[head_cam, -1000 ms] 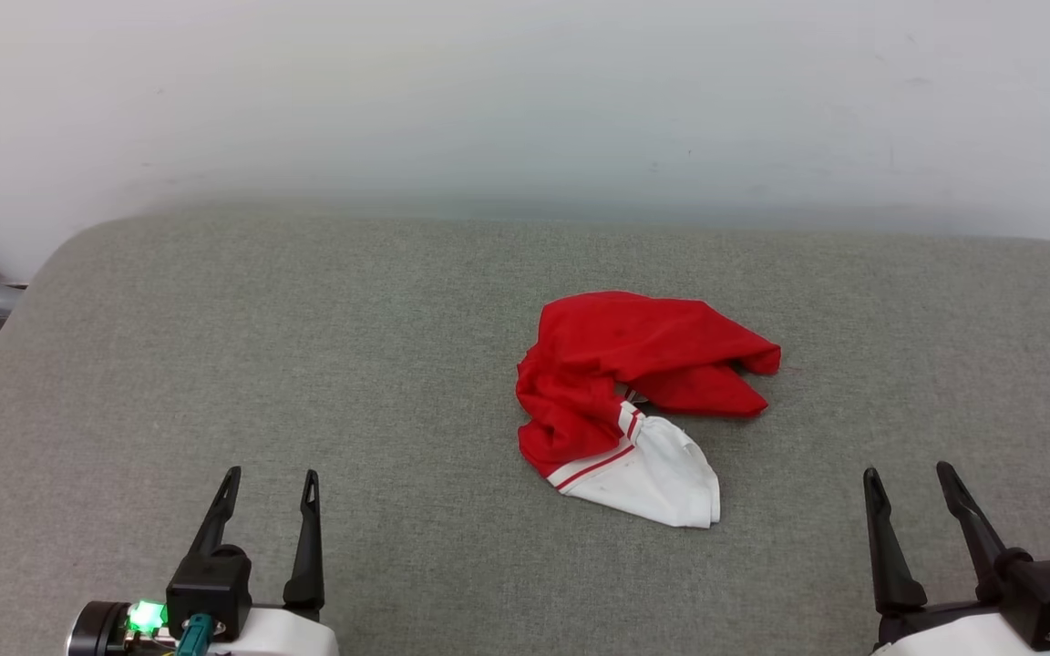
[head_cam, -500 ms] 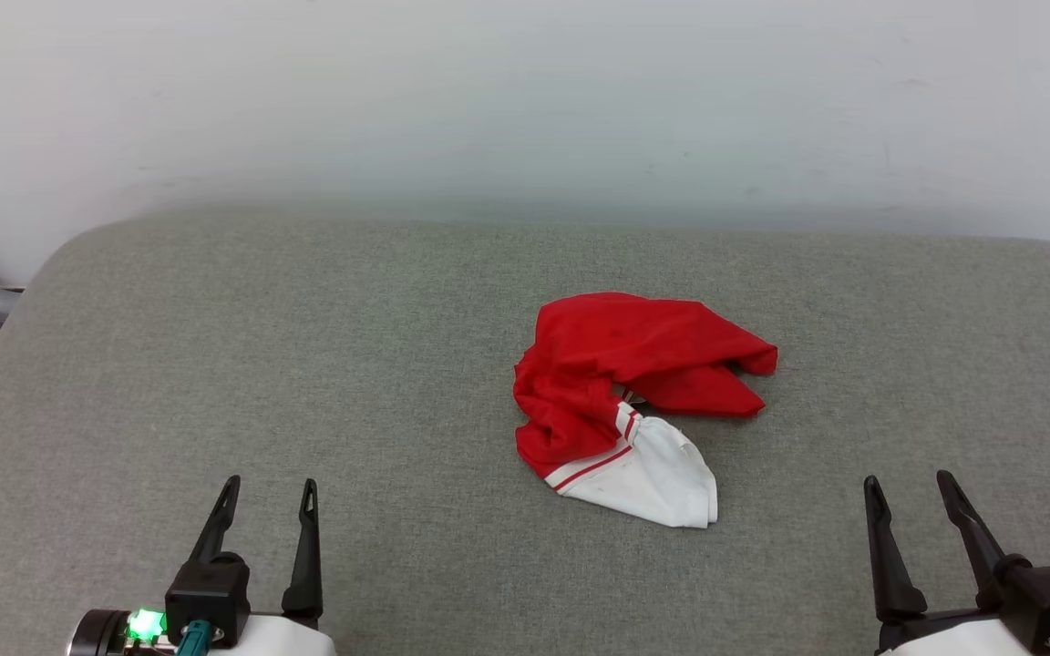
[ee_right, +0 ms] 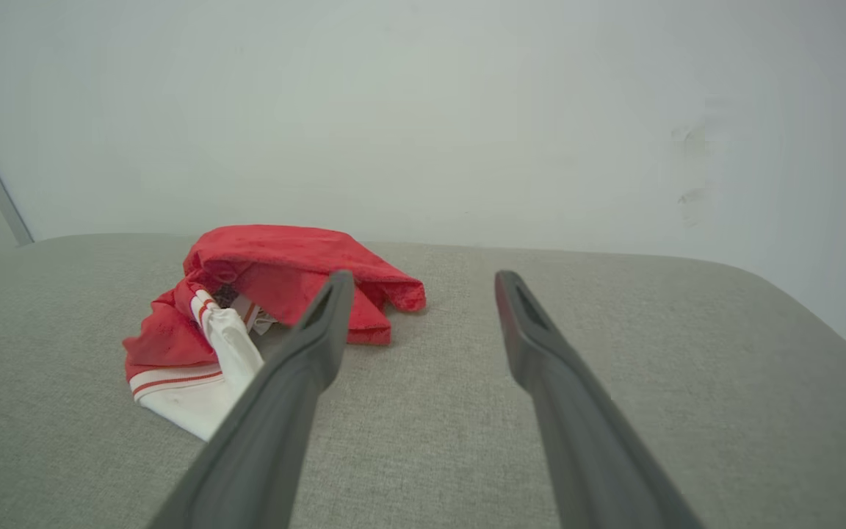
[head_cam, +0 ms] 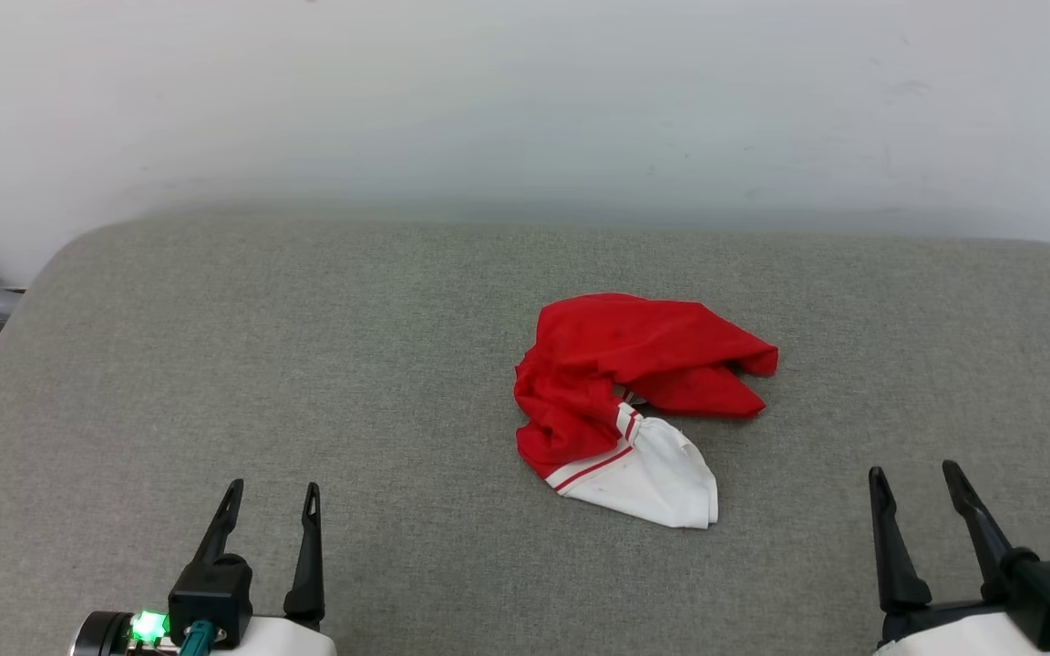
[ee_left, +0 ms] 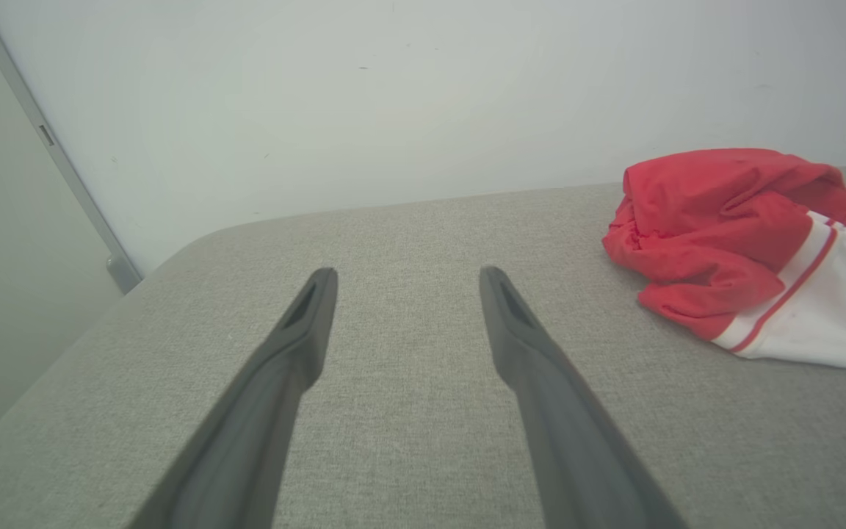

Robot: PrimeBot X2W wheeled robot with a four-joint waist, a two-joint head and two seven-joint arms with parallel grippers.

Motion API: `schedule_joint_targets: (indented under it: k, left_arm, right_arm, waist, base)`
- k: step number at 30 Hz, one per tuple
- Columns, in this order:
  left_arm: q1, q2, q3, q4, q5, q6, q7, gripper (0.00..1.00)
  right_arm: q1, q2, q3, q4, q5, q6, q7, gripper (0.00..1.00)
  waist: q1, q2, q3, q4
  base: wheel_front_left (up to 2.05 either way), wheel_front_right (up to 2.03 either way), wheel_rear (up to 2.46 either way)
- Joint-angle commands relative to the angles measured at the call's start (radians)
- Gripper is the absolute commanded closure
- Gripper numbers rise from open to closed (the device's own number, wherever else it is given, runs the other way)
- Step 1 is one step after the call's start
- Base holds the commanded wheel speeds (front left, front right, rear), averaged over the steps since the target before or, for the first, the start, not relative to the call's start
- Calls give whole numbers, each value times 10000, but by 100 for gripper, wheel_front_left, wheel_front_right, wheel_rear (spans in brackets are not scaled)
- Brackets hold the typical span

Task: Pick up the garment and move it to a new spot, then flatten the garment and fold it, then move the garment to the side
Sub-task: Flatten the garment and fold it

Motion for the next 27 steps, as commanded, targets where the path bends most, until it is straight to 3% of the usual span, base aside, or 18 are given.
schedule_joint_targets:
  k: [1,8,12,17,20,27]
  left_arm:
    - [57,-59,31,34,82,-42,-47,0]
    - [-50,-137,87,10,146,-118,-47,0]
    - [-100,-174,79,45,176,-180,-47,0]
    - [-157,-252,11,56,198,-240,-47,0]
    - [-167,-298,-18,56,205,-267,-38,0]
    - [-316,-384,15,39,186,-303,-38,0]
  right_arm:
    - [-177,17,13,-170,-8,-7,-25,0]
    - [-1008,21,414,-1230,-15,-7,-24,0]
    - [-1612,-49,1220,-1625,177,-7,-24,0]
    - [-2294,-1053,2717,-1378,851,-8,-24,0]
    - [-2729,-1978,3769,-797,1280,-8,37,0]
    - [-4162,-3821,6196,-128,2456,-10,1513,0]
  waist:
    - [0,0,3,-1]
    - [0,0,40,35]
    - [0,0,53,115]
    - [0,0,87,272]
    - [0,0,155,383]
    - [0,0,469,583]
  base:
    - [0,0,0]
    - [0,0,0]
    - [0,0,0]
    - [0,0,0]
    - [0,0,0]
    - [0,0,0]
